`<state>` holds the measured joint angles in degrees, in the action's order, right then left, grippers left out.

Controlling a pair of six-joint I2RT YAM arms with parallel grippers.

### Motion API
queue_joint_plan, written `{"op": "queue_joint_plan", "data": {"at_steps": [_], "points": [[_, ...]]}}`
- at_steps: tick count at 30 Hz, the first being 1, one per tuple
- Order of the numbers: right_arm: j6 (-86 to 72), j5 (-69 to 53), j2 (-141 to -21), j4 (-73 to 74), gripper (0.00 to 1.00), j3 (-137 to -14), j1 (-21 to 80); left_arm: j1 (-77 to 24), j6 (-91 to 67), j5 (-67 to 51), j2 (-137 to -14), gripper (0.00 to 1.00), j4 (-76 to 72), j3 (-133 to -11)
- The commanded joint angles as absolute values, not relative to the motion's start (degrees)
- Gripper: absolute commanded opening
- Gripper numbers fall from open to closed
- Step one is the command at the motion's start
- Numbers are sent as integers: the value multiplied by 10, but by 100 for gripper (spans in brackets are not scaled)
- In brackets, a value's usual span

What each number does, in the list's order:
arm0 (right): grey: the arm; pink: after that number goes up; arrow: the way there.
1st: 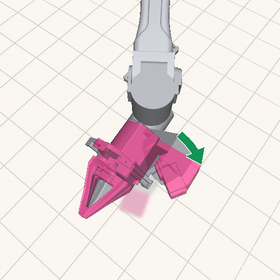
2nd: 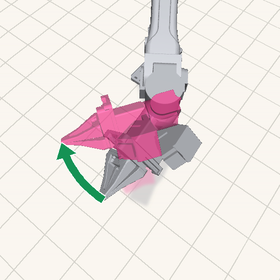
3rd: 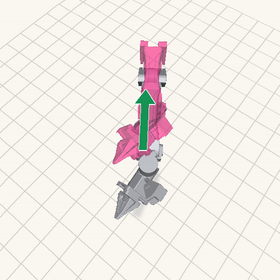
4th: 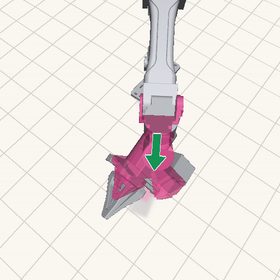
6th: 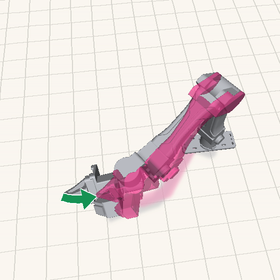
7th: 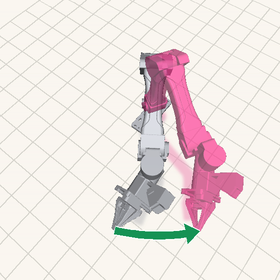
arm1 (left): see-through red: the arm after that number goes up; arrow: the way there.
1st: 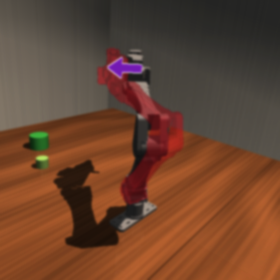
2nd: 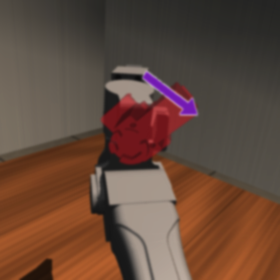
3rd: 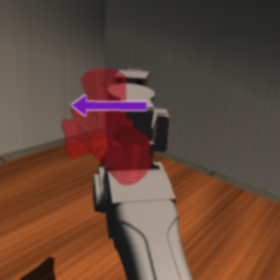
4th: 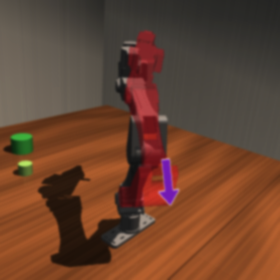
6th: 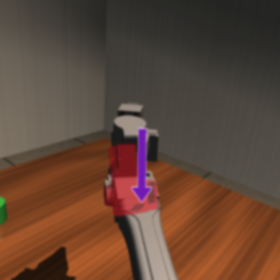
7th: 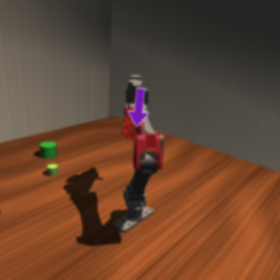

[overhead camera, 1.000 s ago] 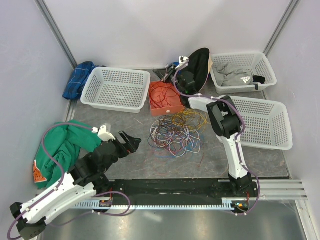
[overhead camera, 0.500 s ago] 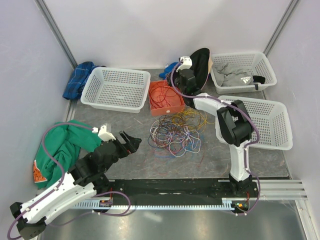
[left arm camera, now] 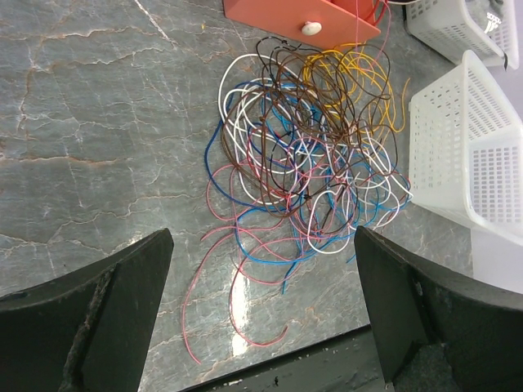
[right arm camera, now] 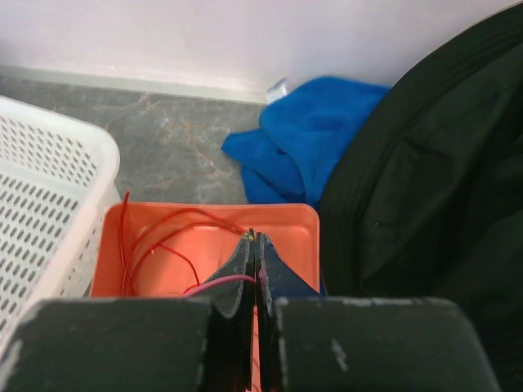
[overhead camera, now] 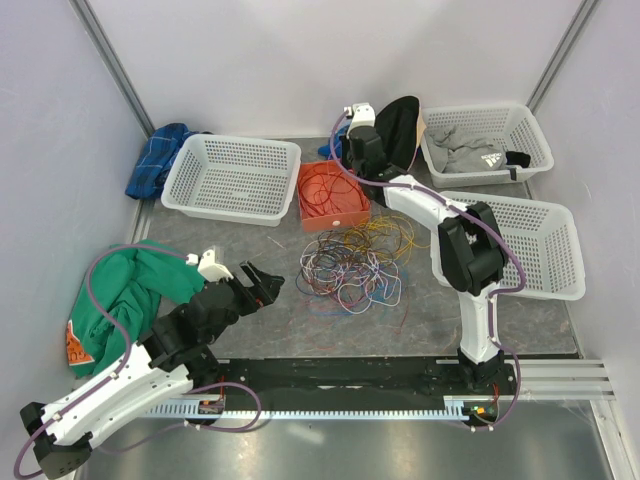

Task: Untangle the cables

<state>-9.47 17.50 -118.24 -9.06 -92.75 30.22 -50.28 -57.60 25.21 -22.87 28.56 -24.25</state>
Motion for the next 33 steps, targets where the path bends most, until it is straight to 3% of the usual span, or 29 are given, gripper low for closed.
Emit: {"op": "queue_joint_plan", "data": {"at_steps": [1, 13, 33], "points": [[-69, 200, -1181, -81, 0, -1010, 301, -504, -592, 254, -229, 100, 264, -244], [-63, 187, -1265, -28, 0, -1200, 302, -504, -589, 260, -229, 100, 265, -243], [-42, 219, -1216, -115, 0, -948, 319, -504, -597, 248, -219, 100, 265, -233]]}}
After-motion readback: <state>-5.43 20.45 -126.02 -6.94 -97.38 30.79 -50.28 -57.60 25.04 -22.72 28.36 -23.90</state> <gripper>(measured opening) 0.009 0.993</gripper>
